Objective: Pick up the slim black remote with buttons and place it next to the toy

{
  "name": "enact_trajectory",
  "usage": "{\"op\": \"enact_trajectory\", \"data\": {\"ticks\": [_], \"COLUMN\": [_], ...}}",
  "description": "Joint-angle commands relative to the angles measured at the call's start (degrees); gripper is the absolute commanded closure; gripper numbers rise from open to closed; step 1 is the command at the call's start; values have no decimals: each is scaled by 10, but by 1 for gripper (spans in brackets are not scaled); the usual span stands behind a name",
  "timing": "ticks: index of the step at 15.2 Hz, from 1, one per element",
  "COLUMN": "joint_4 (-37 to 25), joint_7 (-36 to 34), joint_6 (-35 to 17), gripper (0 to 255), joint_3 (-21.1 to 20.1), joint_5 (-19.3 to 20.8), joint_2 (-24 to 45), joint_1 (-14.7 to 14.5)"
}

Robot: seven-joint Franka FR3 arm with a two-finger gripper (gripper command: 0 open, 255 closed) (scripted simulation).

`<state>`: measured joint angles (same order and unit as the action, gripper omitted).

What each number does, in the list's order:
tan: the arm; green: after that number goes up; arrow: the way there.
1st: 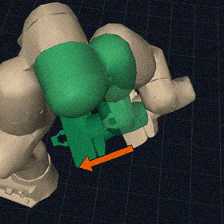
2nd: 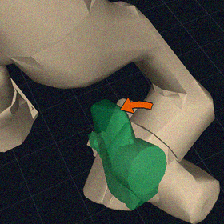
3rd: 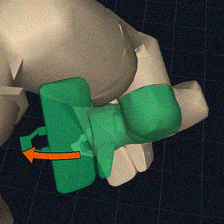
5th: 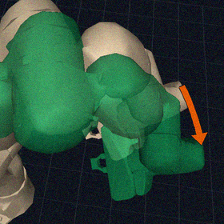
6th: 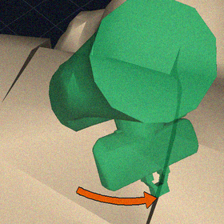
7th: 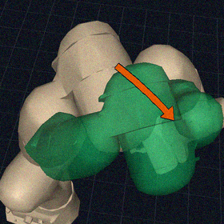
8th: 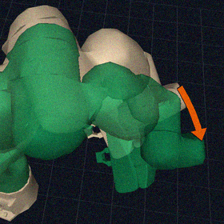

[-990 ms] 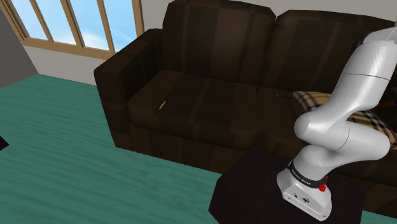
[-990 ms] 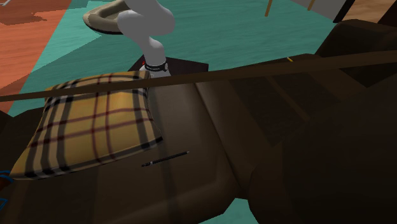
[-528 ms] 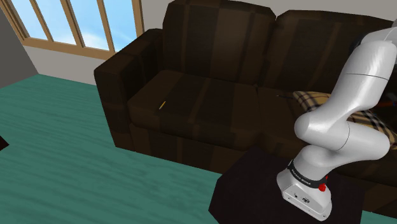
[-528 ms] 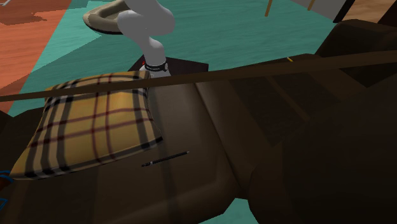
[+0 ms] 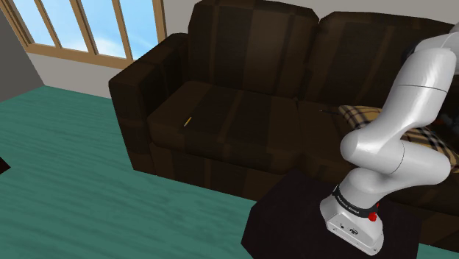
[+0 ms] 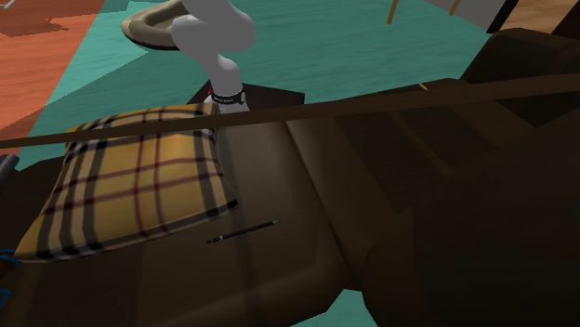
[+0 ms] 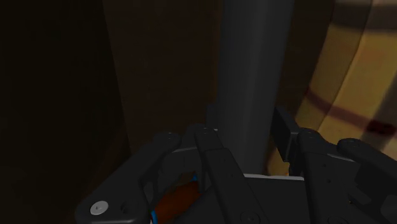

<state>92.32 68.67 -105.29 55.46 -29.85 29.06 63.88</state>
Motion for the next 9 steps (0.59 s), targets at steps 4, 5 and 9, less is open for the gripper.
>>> {"op": "enact_trajectory", "data": {"ticks": [4, 5, 9], "joint_4": [23, 27, 42], "joint_7": [11, 13, 22], "joint_6": [-30, -36, -58], "gripper": [255, 255, 255], "joint_3": [-9, -11, -19], "joint_5": [-13, -16, -29], "joint_2": [13, 15, 28], "joint_1": [2, 3, 6]}}
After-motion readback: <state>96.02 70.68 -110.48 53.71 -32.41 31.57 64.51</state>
